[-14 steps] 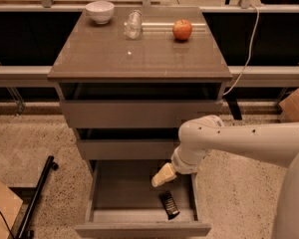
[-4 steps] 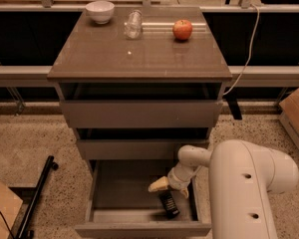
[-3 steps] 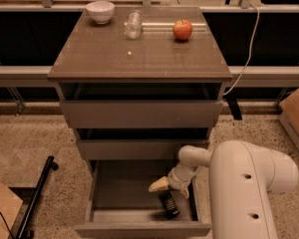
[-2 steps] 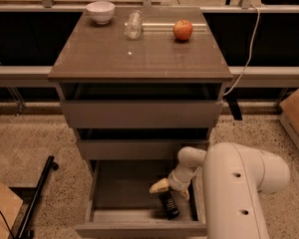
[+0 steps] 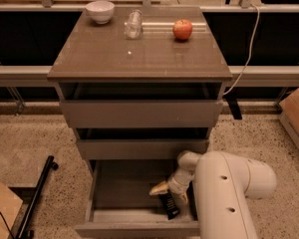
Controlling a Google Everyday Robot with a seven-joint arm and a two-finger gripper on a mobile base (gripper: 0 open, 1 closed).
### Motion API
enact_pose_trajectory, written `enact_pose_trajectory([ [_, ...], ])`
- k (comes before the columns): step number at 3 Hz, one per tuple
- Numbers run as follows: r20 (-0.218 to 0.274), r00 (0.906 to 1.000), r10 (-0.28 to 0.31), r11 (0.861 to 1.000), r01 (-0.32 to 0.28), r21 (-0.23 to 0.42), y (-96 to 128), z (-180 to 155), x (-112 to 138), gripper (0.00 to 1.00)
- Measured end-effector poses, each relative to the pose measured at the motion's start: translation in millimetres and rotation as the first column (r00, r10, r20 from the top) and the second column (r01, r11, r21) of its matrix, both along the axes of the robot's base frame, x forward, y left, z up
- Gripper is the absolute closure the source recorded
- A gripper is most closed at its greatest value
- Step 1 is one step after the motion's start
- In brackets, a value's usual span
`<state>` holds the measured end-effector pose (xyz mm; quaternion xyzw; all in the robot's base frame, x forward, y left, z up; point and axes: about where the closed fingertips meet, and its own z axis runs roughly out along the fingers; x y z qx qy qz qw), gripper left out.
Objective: Pick rxbar chocolate from bottom drawer and place on counter
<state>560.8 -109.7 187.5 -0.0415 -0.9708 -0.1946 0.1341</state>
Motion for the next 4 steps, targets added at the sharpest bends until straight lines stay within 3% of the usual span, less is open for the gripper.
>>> enact_pose_trajectory([
  [2, -0.076, 0.996, -0.048, 0.998, 0.051, 0.031, 3, -44, -8, 0.0],
  [3, -0.134, 0.987, -0.088, 0.995, 0.094, 0.042, 4, -67, -19, 0.0],
  [4, -0.134, 0.987, -0.088, 0.995, 0.094, 0.042, 4, -66, -19, 0.0],
])
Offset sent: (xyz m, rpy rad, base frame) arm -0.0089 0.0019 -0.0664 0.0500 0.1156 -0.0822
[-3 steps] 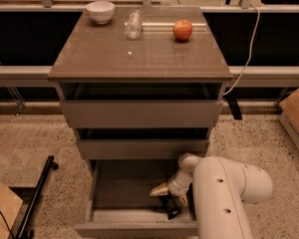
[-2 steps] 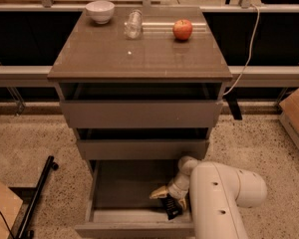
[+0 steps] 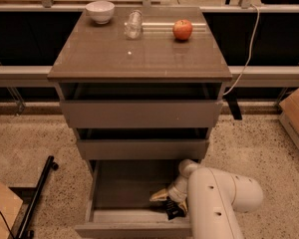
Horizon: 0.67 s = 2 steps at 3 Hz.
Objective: Pick rxbar chocolate from bottom drawer and place on counter
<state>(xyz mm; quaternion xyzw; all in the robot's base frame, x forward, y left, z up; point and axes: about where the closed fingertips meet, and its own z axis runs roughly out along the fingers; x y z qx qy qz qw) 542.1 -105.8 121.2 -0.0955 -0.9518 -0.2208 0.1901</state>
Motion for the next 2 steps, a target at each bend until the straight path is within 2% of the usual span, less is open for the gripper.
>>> enact_pose_trajectory([
  [2, -0.003, 1.0, 0.002, 1.0, -0.002, -0.006, 4.1, -1.5, -0.7, 0.0],
])
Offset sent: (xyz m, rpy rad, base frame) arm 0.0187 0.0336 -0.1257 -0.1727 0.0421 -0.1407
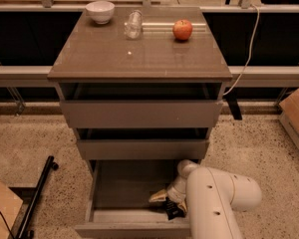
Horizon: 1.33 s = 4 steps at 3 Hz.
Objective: Pick rxbar chocolate from bottom drawer and place on counter
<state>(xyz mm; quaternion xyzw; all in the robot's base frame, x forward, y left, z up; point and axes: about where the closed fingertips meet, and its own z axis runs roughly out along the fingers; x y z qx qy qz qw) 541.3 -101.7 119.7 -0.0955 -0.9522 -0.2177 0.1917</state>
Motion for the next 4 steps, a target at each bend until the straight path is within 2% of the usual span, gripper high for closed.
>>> enact_pose_trajectory([
  [1, -0.004, 0.9999, -0.01, 1.0, 0.01, -0.009, 1.0, -3.9, 0.5, 0.0],
  [2, -0.004, 0.9999, -0.01, 1.0, 0.01, -0.009, 1.0, -0.6, 0.5, 0.19],
  [3, -0.007, 0.9998, -0.02, 1.0, 0.02, -0.016, 1.3, 0.7, 0.5, 0.49],
  [4, -0.008, 0.9998, -0.021, 1.0, 0.021, -0.017, 1.3, 5.0, 0.5, 0.73],
])
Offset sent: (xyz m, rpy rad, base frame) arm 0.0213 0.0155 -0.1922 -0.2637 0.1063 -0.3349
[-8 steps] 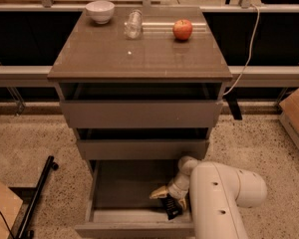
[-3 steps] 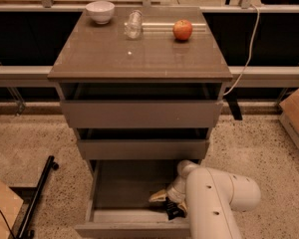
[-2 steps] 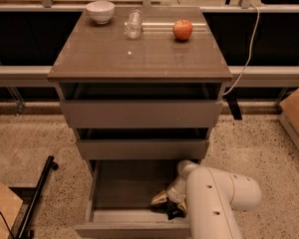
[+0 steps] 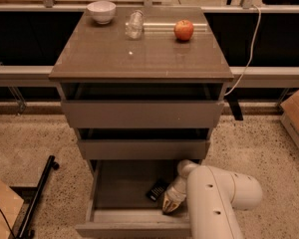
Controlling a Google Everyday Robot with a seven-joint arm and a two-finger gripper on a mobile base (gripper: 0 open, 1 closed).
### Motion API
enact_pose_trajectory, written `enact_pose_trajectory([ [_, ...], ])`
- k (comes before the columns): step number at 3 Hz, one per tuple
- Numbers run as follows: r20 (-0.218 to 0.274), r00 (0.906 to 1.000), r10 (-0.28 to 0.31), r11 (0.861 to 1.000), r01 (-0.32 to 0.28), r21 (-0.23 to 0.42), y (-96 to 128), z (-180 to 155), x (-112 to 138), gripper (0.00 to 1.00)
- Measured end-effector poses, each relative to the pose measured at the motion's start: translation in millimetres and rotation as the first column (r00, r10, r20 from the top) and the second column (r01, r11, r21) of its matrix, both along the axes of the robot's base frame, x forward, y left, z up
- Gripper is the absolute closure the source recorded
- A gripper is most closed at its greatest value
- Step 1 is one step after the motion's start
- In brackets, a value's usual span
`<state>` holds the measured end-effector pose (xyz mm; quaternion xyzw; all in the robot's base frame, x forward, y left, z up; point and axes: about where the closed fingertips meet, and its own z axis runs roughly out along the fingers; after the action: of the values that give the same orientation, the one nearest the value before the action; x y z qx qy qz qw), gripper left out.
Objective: Pick rxbar chocolate from bottom drawer and place on counter
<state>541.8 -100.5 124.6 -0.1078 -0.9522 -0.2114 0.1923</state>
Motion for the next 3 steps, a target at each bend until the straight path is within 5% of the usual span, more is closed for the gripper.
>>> enact_pose_trajectory([
  [1, -0.022, 0.9979, -0.062, 0.997, 0.061, -0.04, 0, -31, -3, 0.96],
  [2, -0.022, 0.9978, -0.062, 0.997, 0.061, -0.04, 0, -19, -3, 0.98],
  [3, -0.021, 0.9979, -0.062, 0.997, 0.061, -0.04, 0, -19, -3, 0.75],
])
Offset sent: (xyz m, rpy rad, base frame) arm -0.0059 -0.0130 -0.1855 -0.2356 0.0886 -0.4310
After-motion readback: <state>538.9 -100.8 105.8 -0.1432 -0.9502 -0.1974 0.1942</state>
